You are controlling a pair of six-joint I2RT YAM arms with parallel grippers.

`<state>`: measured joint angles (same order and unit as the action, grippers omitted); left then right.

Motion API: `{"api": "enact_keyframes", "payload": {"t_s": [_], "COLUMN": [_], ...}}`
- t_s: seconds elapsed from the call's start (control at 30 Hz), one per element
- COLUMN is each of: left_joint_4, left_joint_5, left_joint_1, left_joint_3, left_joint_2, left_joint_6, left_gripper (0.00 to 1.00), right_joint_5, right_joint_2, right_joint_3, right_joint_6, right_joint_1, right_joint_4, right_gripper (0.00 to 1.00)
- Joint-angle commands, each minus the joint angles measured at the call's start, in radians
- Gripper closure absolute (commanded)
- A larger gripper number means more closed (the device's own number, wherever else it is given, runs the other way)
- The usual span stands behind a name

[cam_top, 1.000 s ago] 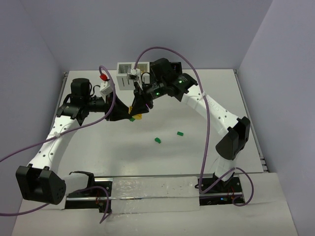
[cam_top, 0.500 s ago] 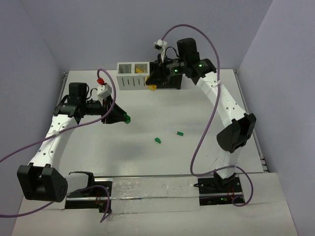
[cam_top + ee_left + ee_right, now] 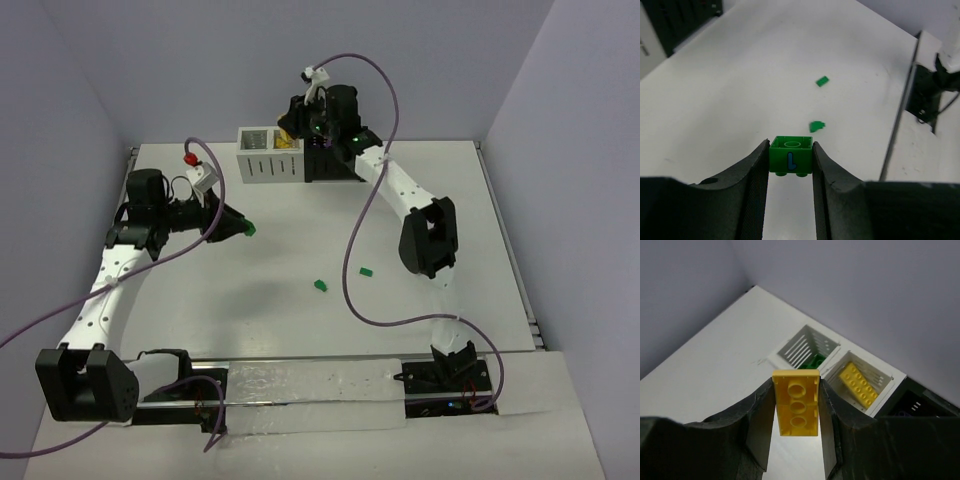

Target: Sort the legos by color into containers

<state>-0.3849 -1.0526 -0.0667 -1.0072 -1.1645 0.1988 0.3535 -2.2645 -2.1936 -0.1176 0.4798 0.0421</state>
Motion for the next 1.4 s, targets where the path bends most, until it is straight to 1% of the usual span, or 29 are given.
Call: {"api": "enact_keyframes", "payload": {"t_s": [0.0,0.03,0.13,0.27,0.3,0.53,0.63,0.7,0.73,0.77,0.83,0.87,0.93,0.97,1.1,1.23,1.3,1.37], "left_joint_4": [0.153,0.158,0.172,0.189,0.189,0.211,0.232,0.243,0.252,0.262,0.279,0.306,0.353,0.367,0.464,0.546,0.576,0.609], "left_joint_5": [0.141,0.137,0.137,0.139,0.142,0.192,0.235,0.284,0.318,0.364,0.407,0.427,0.461,0.472,0.594,0.644,0.678,0.700], "left_joint_1": [0.022,0.024,0.025,0.025,0.025,0.027,0.027,0.027,0.027,0.027,0.027,0.027,0.025,0.024,0.022,0.016,-0.003,-0.019], "left_joint_3": [-0.016,-0.019,-0.016,-0.012,-0.013,-0.041,-0.073,-0.107,-0.129,-0.160,-0.217,-0.248,-0.300,-0.322,-0.431,-0.498,-0.556,-0.603], "left_joint_2": [0.005,0.000,-0.003,-0.010,-0.013,-0.039,-0.057,-0.073,-0.083,-0.099,-0.137,-0.160,-0.207,-0.230,-0.366,-0.484,-0.572,-0.644], "left_joint_6": [-0.097,-0.102,-0.121,-0.131,-0.130,-0.165,-0.222,-0.254,-0.270,-0.289,-0.312,-0.324,-0.346,-0.358,-0.398,-0.404,-0.393,-0.394], "left_gripper": [1.00,1.00,1.00,1.00,1.00,1.00,1.00,1.00,1.00,1.00,1.00,1.00,1.00,1.00,1.00,0.99,0.99,1.00], "right_joint_5": [-0.222,-0.241,-0.290,-0.292,-0.291,-0.323,-0.317,-0.318,-0.318,-0.318,-0.314,-0.311,-0.302,-0.300,-0.301,-0.294,-0.296,-0.286], "right_joint_2": [-0.070,-0.095,-0.143,-0.184,-0.189,-0.232,-0.237,-0.239,-0.241,-0.242,-0.245,-0.248,-0.248,-0.247,-0.225,-0.202,-0.177,-0.148], "right_joint_3": [-0.061,-0.067,-0.121,-0.120,-0.116,-0.114,-0.109,-0.105,-0.104,-0.101,-0.104,-0.110,-0.116,-0.117,-0.095,-0.080,-0.073,-0.068], "right_joint_6": [0.007,0.028,0.023,0.041,0.046,0.047,0.054,0.052,0.050,0.049,0.049,0.051,0.049,0.049,0.055,0.064,0.064,0.061], "right_joint_1": [0.034,0.041,0.043,0.051,0.052,0.056,0.054,0.053,0.054,0.054,0.056,0.055,0.054,0.054,0.053,0.047,0.044,0.041], "right_joint_4": [-0.243,-0.284,-0.307,-0.352,-0.358,-0.378,-0.384,-0.384,-0.384,-0.383,-0.380,-0.374,-0.360,-0.357,-0.354,-0.347,-0.337,-0.313], "right_gripper": [1.00,1.00,1.00,1.00,0.99,0.83,0.83,0.80,0.75,0.66,0.62,0.59,0.45,0.41,0.35,0.26,0.22,0.15]}}
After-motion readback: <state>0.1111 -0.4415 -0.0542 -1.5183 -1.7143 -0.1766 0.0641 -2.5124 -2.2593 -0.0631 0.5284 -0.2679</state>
